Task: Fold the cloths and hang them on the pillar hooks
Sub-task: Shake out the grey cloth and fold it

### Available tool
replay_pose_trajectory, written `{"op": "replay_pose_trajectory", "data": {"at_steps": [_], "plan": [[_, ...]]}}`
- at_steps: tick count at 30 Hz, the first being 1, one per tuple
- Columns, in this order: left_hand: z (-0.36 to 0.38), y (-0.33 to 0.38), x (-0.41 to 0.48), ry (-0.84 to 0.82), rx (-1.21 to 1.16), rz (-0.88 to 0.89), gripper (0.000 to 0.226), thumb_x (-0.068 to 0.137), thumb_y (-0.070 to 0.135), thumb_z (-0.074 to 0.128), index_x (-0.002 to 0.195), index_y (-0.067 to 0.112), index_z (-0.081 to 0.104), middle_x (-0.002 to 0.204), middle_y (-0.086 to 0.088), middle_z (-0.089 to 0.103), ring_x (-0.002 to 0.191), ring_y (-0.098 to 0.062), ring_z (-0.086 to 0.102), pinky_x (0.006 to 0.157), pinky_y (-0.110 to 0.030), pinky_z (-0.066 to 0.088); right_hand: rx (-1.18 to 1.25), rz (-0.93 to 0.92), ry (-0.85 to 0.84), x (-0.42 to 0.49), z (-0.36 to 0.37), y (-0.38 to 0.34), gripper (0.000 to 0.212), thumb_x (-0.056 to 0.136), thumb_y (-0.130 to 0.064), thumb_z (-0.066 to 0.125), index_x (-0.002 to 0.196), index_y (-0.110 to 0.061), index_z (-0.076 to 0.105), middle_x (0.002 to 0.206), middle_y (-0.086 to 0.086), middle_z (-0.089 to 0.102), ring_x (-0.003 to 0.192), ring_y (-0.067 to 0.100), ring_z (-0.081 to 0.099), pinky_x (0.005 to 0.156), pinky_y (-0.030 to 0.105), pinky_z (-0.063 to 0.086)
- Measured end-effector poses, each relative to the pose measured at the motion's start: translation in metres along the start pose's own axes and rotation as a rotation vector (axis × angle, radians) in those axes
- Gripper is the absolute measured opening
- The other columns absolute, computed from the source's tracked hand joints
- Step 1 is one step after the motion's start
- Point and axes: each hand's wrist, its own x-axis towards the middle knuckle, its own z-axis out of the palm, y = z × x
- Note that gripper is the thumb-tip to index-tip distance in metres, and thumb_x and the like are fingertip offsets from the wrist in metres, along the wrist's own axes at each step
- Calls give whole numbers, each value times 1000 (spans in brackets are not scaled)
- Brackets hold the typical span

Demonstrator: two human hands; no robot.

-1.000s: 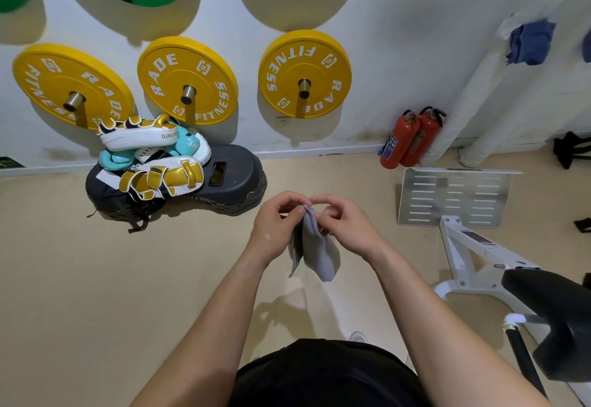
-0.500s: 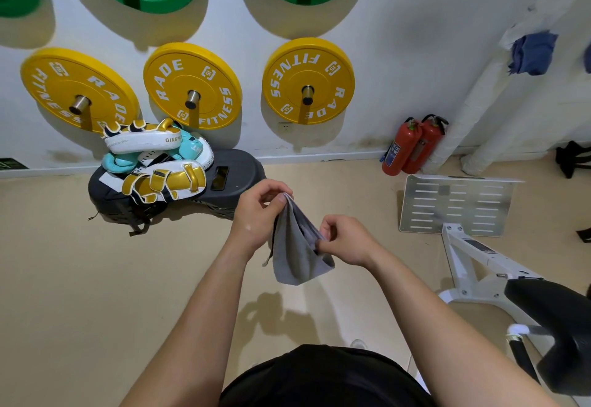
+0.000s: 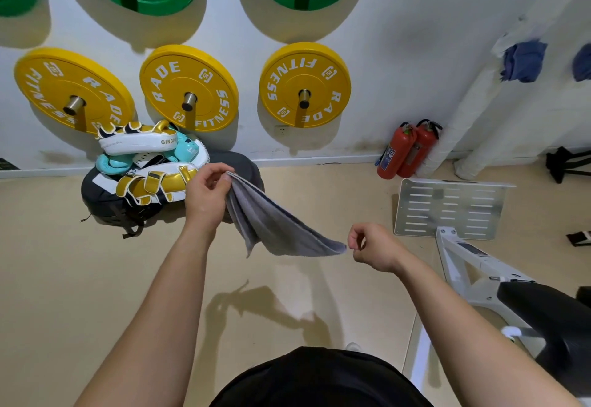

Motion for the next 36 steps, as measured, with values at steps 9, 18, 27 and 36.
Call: {"op": "replay_pose_trajectory", "data": {"at_steps": [9, 18, 27, 36], "plan": [[3, 25, -10, -255, 114, 117, 26, 96, 2, 57, 91, 25, 69, 93, 6, 71, 87, 0, 65, 79, -16, 52, 104, -182, 50, 10, 21, -48, 19, 87, -14, 59, 96, -29, 65, 92, -7, 64, 68, 12, 58, 68, 26, 48], [-8, 25, -25, -335, 173, 147, 22, 96, 2, 57, 94, 20, 70, 87, 11, 71, 83, 4, 64, 72, -12, 52, 52, -318, -23, 23, 48, -119, 48, 70, -46, 80, 112, -38, 58, 113, -12, 50, 98, 8, 56, 84, 31, 50], [-4, 20, -27, -186, 38, 43, 19, 98, 3, 55, 101, 17, 67, 94, 6, 70, 80, 10, 64, 69, -11, 50, 8, -111, -52, 12, 72, -50, 22, 74, -20, 58, 91, -34, 57, 92, -11, 66, 74, 17, 65, 72, 41, 58], [7, 37, -30, -253, -39, 55, 22, 98, 2, 54, 96, 20, 66, 90, 1, 69, 77, 2, 65, 61, -13, 49, 80, -117, -75, 17, 90, -36, 37, 80, -46, 68, 114, -33, 60, 110, -9, 57, 87, 13, 62, 83, 34, 53]]}}
